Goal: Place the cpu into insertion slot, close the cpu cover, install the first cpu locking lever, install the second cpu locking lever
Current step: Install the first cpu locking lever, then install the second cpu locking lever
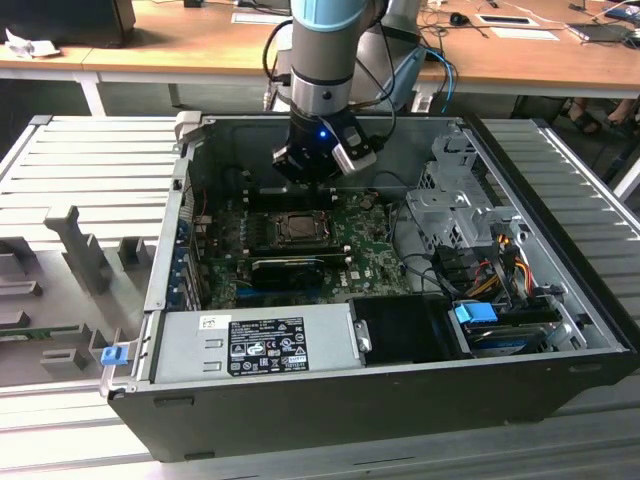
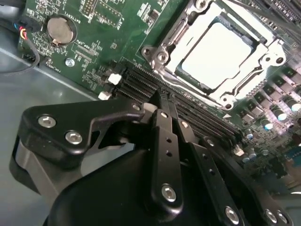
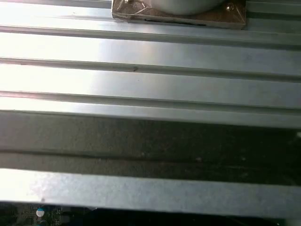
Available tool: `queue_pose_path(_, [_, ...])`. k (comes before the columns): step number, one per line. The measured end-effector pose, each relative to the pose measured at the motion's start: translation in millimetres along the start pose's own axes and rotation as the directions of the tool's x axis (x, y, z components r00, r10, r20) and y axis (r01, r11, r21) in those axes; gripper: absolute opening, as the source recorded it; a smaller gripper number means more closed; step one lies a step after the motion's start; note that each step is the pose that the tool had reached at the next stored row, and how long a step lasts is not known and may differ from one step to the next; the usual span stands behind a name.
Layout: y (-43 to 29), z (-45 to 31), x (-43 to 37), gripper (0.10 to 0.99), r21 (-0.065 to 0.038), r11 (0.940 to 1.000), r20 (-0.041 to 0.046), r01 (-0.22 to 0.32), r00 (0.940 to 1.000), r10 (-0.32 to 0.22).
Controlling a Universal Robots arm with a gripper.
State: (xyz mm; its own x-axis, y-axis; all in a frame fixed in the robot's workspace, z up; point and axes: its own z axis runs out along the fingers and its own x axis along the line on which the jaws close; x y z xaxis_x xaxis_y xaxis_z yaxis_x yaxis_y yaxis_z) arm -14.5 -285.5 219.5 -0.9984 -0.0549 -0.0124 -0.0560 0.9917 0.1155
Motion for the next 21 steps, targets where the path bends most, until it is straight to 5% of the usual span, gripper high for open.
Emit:
queue_pose_path(19, [-19.9, -2.9, 1.1, 0.106, 0.001, 1.0, 0.0, 0.0, 1.0, 0.0])
queue_pose_path(21, [-20.6, -11.6, 1.1, 0.106, 0.001, 1.0, 0.0001, 0.0, 1.0, 0.0])
